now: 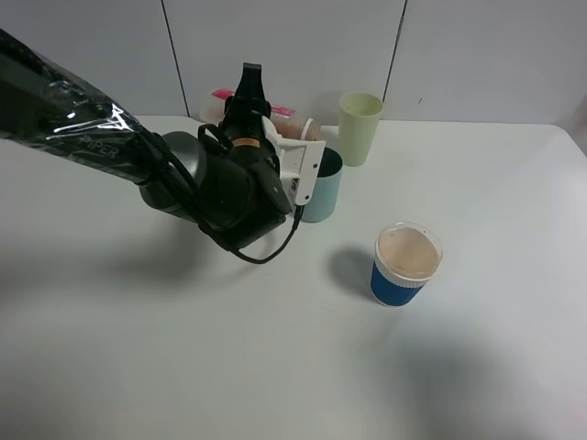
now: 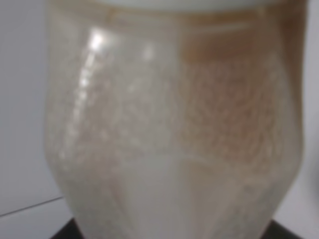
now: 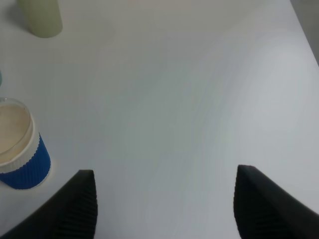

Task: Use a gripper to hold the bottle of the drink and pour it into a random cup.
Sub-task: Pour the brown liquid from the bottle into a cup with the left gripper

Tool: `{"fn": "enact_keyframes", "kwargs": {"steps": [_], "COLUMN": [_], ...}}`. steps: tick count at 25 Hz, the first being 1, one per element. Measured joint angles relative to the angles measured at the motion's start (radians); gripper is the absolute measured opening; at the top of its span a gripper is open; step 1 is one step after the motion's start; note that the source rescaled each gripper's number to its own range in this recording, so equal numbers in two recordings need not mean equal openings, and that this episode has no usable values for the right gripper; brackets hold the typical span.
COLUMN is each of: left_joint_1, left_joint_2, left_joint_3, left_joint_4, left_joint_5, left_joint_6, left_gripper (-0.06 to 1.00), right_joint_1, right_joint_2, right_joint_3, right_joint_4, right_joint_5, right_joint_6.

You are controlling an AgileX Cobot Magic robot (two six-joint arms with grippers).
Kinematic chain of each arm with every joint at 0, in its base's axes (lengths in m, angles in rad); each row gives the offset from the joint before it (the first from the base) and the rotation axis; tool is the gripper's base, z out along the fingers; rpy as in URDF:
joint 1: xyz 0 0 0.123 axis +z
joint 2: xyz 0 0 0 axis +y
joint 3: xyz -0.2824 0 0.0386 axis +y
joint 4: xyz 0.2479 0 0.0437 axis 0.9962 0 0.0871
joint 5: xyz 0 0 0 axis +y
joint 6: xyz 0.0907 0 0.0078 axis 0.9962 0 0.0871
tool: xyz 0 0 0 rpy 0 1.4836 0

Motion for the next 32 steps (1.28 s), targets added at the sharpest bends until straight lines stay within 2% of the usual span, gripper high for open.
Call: {"fn": "enact_keyframes", "kwargs": {"steps": [9, 24, 32], "left_joint_1": [0.0, 0.007, 0.008], "left_joint_2": [0.0, 0.0, 0.0], "left_joint_3": [0.0, 0.0, 0.0], "left_joint_4": [0.039, 0.044, 0.093], "left_joint_5": [0.0, -0.001, -0.001], "left_joint_6": [0.029, 0.063, 0.097], "left_gripper": [0.0, 0.0, 0.0], "right_joint_1": [0.0, 0.0, 0.0], "right_joint_2": [0.0, 0.0, 0.0], "right_joint_3": [0.0, 0.0, 0.0], "right_joint_4": [0.0, 0.0, 0.0], "right_joint_5": [0.0, 0.0, 0.0], "right_joint_6": [0.0, 0.0, 0.0]}}
